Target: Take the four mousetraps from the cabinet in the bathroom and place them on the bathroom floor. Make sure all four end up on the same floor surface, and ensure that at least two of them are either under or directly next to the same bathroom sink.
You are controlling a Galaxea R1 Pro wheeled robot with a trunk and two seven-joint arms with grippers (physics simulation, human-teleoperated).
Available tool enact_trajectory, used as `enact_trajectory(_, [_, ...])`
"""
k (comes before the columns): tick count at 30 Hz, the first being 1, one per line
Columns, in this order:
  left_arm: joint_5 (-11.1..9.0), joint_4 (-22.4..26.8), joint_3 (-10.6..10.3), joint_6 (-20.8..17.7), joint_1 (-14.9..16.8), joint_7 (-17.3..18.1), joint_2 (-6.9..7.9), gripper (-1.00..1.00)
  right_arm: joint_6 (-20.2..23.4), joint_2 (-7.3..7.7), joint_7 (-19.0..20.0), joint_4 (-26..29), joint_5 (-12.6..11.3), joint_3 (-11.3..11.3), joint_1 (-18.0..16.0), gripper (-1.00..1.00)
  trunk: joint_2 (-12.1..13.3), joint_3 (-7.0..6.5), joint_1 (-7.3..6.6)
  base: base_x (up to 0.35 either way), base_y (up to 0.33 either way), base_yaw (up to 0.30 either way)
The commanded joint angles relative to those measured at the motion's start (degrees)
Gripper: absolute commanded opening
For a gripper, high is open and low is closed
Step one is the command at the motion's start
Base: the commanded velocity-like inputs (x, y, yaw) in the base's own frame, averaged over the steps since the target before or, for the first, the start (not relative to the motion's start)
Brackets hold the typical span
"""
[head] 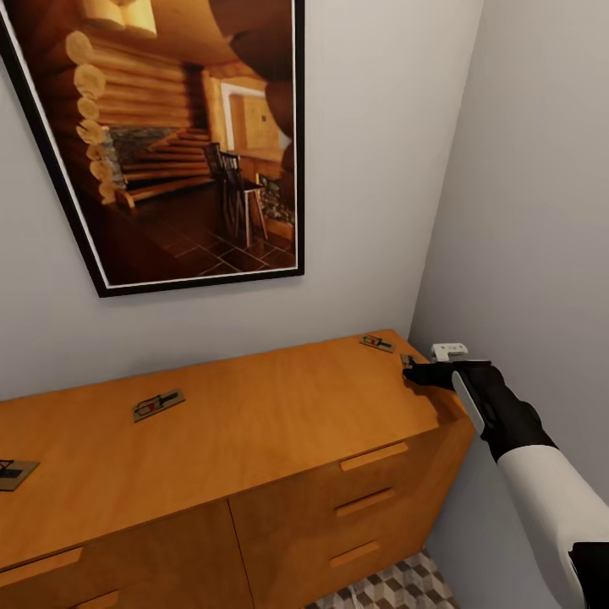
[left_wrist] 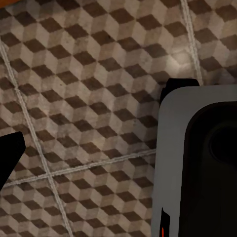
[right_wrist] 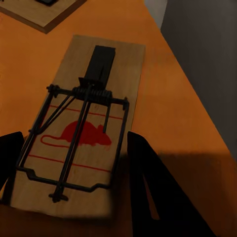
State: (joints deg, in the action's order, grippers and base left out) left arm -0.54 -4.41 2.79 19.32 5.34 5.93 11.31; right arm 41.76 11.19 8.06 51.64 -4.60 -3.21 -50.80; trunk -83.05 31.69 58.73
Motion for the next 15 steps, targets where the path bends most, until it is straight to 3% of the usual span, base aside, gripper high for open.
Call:
enact_trajectory(1, [-0.1,-0.3,0.3,0.4,0.1,0.3,0.03,1.0,0.3,0.06,-0.3,-0.6,-1.1,-0.2,0.0,-1.0,0.0,0.07,0.0,0.0,0.0,0.0])
enact_trajectory(13, [-0.1,-0.3,0.3,0.4,0.1,0.3,0.03,1.0,0.3,-0.02,-0.4,-0.3,-1.0,-0.1,0.0,-1.0,0.0,0.07,0.0,0.0,0.0,0.0])
enact_trajectory(14, [-0.1,-0.3,0.3,0.4,0.1,0.3,0.02,1.0,5.8,0.56,-0.8,12.3,-0.4,0.2,-0.2,-1.0,0.0,0.07,0.0,0.0,0.0,0.0])
enact_trajectory(15, [-0.1,-0.3,0.3,0.4,0.1,0.3,0.02,1.0,6.9,0.6,-0.8,13.2,-0.4,0.2,-0.3,-1.0,0.0,0.07,0.0,0.0,0.0,0.0])
